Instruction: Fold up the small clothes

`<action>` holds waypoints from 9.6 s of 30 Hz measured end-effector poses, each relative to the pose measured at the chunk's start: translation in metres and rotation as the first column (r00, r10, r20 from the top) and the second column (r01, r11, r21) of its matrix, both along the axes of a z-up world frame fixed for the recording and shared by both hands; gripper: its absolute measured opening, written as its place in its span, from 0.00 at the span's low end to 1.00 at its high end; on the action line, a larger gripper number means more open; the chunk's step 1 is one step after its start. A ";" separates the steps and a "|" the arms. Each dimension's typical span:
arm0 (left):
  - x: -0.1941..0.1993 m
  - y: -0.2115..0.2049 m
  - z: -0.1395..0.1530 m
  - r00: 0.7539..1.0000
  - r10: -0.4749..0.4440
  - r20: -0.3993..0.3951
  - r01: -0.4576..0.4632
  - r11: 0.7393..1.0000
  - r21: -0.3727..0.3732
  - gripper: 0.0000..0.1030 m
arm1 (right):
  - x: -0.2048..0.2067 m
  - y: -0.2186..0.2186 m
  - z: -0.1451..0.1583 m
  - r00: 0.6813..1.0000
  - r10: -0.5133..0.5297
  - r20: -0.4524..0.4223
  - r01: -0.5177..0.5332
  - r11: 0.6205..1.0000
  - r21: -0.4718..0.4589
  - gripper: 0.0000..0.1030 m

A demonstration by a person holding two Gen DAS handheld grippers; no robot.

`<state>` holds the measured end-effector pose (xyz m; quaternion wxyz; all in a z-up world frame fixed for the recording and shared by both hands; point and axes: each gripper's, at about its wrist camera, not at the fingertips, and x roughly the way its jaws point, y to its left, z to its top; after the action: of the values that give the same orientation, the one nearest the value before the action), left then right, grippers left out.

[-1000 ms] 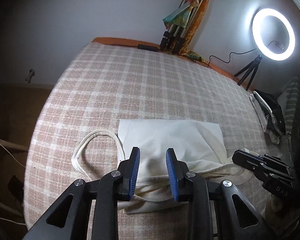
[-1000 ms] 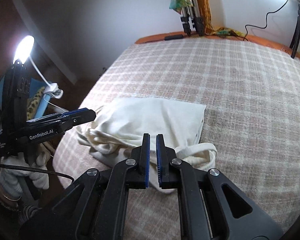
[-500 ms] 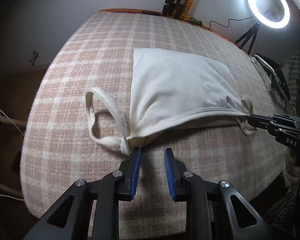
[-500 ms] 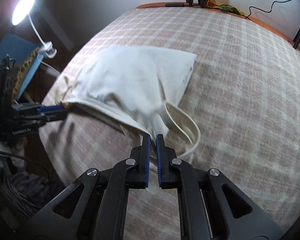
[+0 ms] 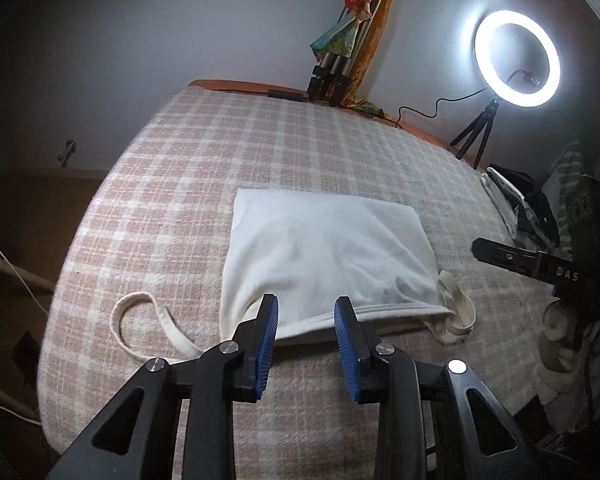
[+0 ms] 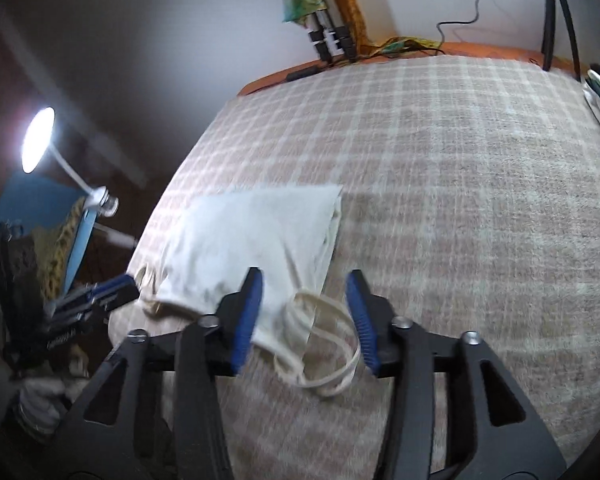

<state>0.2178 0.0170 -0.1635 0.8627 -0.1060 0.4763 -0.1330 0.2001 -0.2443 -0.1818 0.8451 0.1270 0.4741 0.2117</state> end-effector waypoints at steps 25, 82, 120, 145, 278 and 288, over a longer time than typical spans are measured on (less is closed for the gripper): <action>-0.006 -0.054 -0.047 0.973 -0.221 -0.062 0.227 0.966 0.123 0.30 | 0.096 0.021 -0.051 0.981 -0.171 -0.093 0.172 0.985 0.007 0.03; 0.056 0.011 -0.013 0.990 0.112 -0.088 -0.125 0.977 -0.170 0.10 | 0.051 0.029 -0.029 0.987 0.030 -0.158 0.022 0.948 0.316 0.08; 0.091 -0.343 0.082 0.930 -0.319 0.182 0.349 0.922 -0.170 0.09 | -0.013 -0.264 0.109 0.946 -0.306 0.102 0.289 0.945 0.153 0.07; 0.191 -0.537 0.061 0.890 -0.394 0.229 0.413 0.910 -0.040 0.09 | 0.085 -0.429 0.126 0.862 -0.438 0.254 0.464 0.885 -0.050 0.07; -0.083 -0.259 0.102 0.865 -0.373 0.335 0.321 0.926 0.201 0.99 | -0.160 -0.171 0.123 0.658 -0.557 0.506 0.729 0.639 -0.245 1.00; -0.084 -0.258 0.104 0.860 -0.379 0.342 0.324 0.923 0.208 0.99 | -0.160 -0.171 0.122 0.659 -0.558 0.504 0.730 0.638 -0.246 1.00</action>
<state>0.1339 -0.2410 -0.0594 0.9040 0.0726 0.3218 -0.2719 0.0404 -0.4150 -0.0602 0.9443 0.0581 0.2547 -0.2003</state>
